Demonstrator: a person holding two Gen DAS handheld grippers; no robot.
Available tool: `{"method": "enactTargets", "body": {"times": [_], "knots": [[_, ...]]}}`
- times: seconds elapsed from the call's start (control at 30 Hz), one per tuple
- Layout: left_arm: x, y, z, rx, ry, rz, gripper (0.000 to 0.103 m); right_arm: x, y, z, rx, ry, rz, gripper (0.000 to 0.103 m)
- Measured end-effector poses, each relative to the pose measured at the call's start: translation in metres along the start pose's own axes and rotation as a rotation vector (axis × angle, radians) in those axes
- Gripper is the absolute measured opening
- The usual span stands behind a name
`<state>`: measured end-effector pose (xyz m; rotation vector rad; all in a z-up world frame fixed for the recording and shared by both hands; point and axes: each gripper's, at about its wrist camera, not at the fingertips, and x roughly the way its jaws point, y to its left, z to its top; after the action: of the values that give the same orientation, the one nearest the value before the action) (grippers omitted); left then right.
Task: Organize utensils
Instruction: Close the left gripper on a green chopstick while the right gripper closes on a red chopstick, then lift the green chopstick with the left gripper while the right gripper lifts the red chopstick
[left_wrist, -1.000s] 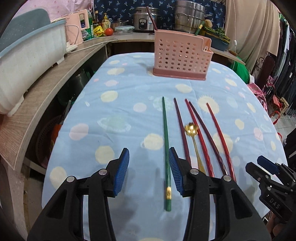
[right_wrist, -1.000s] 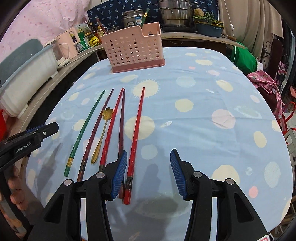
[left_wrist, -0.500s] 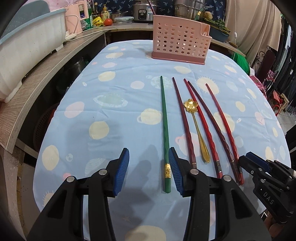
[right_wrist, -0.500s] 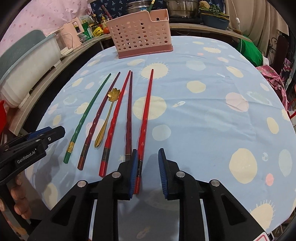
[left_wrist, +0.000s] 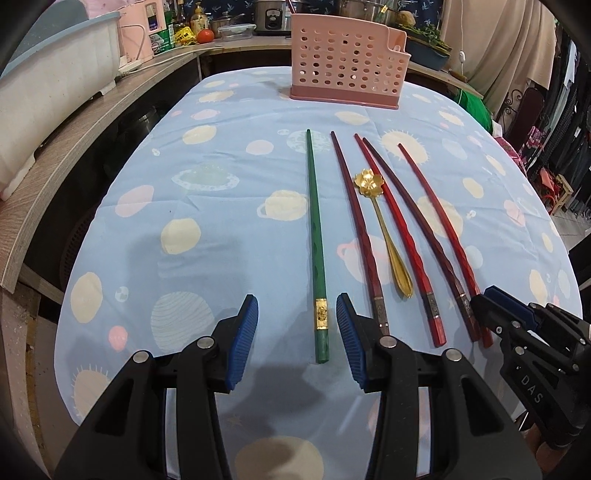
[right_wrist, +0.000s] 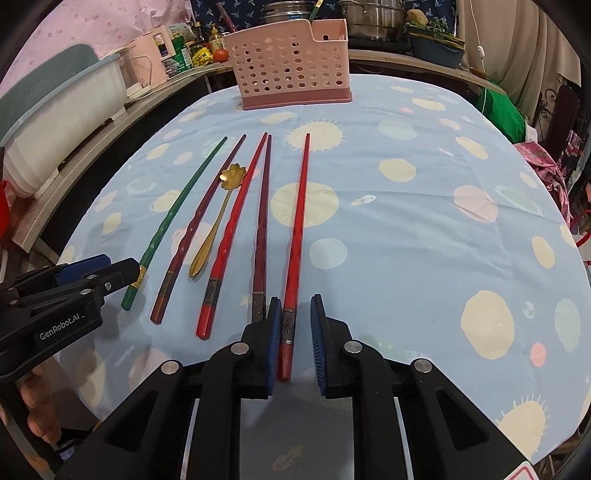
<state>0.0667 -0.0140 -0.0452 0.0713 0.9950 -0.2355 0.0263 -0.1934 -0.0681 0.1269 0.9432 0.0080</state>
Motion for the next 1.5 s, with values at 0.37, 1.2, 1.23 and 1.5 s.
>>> {"method": "enactTargets", "body": {"times": [0.37, 1.2, 1.23, 1.5], "knots": [[0.006, 0.002, -0.008, -0.007, 0.021, -0.003, 0.041, -0.003, 0.0, -0.005, -0.002, -0.006, -0.007, 0.012], [0.002, -0.001, -0.006, -0.001, 0.038, -0.032, 0.007, -0.009, -0.003, -0.011, 0.019, 0.005, 0.01, 0.007], [0.001, -0.001, -0.005, -0.001, 0.037, -0.033, 0.007, -0.009, -0.004, -0.011, 0.02, 0.006, 0.011, 0.007], [-0.017, -0.001, 0.002, -0.011, 0.011, -0.057, 0.007, -0.019, -0.007, -0.005, 0.026, -0.009, 0.023, 0.007]]}}
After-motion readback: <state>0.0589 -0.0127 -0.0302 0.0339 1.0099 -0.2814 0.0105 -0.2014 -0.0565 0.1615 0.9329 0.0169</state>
